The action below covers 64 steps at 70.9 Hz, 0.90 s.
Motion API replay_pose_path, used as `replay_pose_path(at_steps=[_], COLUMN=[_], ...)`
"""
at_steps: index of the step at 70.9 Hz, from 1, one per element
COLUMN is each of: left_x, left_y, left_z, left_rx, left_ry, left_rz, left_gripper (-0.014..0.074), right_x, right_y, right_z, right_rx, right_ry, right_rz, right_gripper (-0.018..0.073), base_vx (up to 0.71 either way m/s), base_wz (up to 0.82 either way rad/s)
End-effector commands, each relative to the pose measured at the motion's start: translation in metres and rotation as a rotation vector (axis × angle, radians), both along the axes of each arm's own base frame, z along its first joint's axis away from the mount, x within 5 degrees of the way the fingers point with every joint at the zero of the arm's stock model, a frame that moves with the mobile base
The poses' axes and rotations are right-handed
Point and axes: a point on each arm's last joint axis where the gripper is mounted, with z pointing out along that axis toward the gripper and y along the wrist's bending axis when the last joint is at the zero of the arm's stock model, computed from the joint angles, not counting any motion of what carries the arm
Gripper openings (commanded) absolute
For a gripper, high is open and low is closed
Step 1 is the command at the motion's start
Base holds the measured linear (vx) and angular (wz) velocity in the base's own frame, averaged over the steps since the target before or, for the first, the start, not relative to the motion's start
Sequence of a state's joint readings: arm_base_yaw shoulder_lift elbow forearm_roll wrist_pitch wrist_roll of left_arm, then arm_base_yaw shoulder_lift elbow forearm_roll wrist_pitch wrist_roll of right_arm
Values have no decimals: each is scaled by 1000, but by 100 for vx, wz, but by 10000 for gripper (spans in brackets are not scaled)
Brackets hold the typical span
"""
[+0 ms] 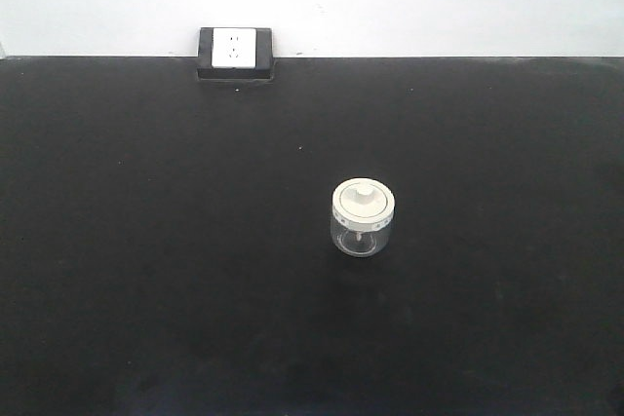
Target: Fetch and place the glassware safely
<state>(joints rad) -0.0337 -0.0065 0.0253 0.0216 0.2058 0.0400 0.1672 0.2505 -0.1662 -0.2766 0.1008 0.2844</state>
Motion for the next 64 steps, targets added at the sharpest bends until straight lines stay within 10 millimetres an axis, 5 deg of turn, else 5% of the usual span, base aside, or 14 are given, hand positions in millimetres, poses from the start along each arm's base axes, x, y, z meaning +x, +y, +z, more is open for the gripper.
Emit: replay_pose_path(at_steps=[1,64], left_x=[0,0], left_y=[-1,-1], left_z=[-3,-4], left_rx=[-40,-41], left_ry=[-61,-51], left_rz=[-3,-3], left_gripper=[-7,-7], right_x=[0,0], right_y=[1,1], right_z=[16,16], right_rx=[5,5], right_ry=[-86,-86], right_rz=[14,14], right_gripper=[-3,-3], base_vx=[0,0], base_wz=[0,0])
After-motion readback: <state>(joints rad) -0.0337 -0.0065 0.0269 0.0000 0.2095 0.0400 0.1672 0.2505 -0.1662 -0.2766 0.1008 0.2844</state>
